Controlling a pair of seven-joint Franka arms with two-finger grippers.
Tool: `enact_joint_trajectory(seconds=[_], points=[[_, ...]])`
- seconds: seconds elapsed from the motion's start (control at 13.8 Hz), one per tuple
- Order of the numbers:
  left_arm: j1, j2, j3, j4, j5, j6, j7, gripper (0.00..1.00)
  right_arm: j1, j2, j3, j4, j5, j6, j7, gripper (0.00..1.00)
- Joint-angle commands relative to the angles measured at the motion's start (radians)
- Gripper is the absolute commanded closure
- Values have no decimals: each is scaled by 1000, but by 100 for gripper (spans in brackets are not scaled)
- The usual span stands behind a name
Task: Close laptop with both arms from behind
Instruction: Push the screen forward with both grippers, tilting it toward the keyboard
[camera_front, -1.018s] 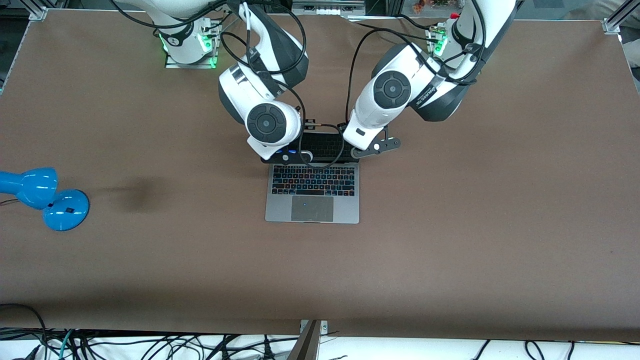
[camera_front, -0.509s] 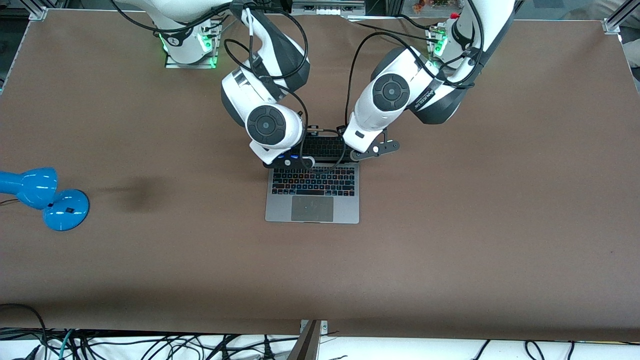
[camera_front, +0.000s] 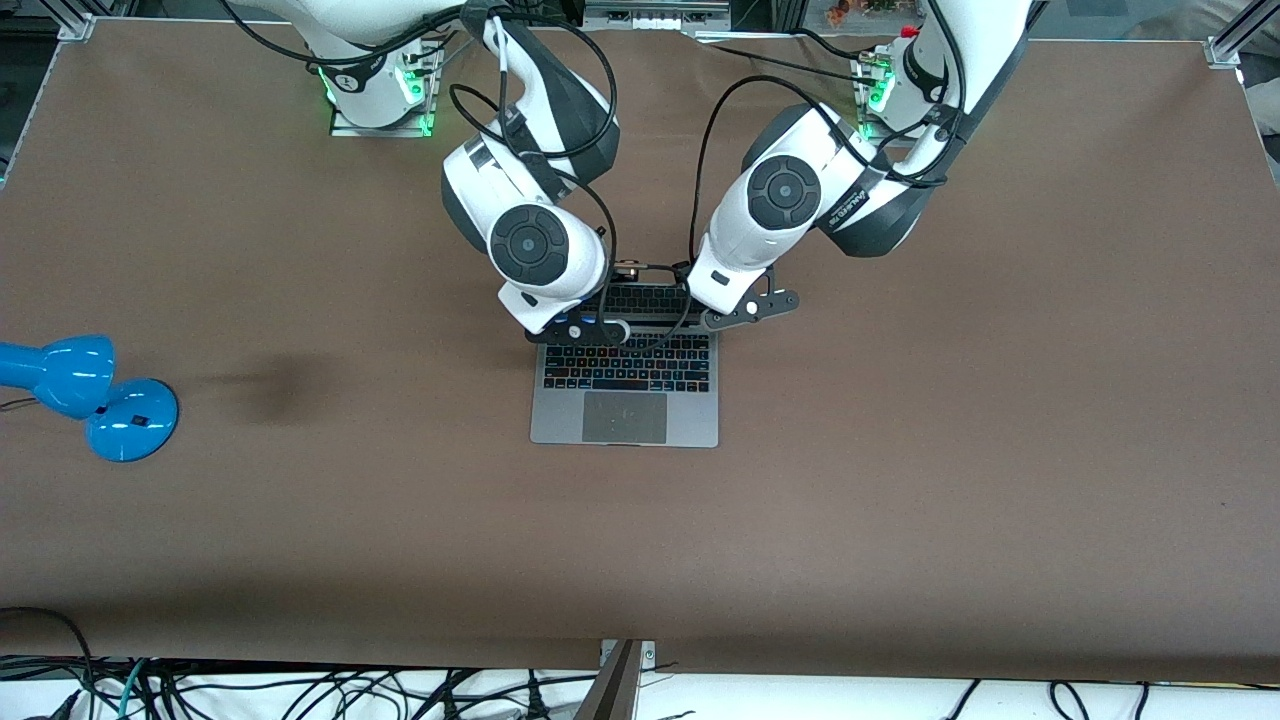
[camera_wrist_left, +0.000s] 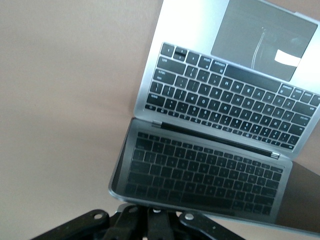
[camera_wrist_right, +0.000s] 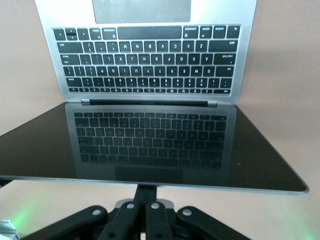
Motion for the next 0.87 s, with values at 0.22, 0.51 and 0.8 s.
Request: enact_joint_trajectory(seconds=[0.22, 0.51, 0.8], points=[[-5, 60, 1, 19, 50, 5, -20, 100, 5, 18, -3, 0, -56, 55, 1, 98], [-3, 91, 5, 57, 76, 5, -20, 100, 3, 29, -6, 3, -76, 97, -2, 98], [-5, 135, 8, 99, 89, 5, -18, 100, -3, 27, -8, 4, -76, 106, -36, 98]])
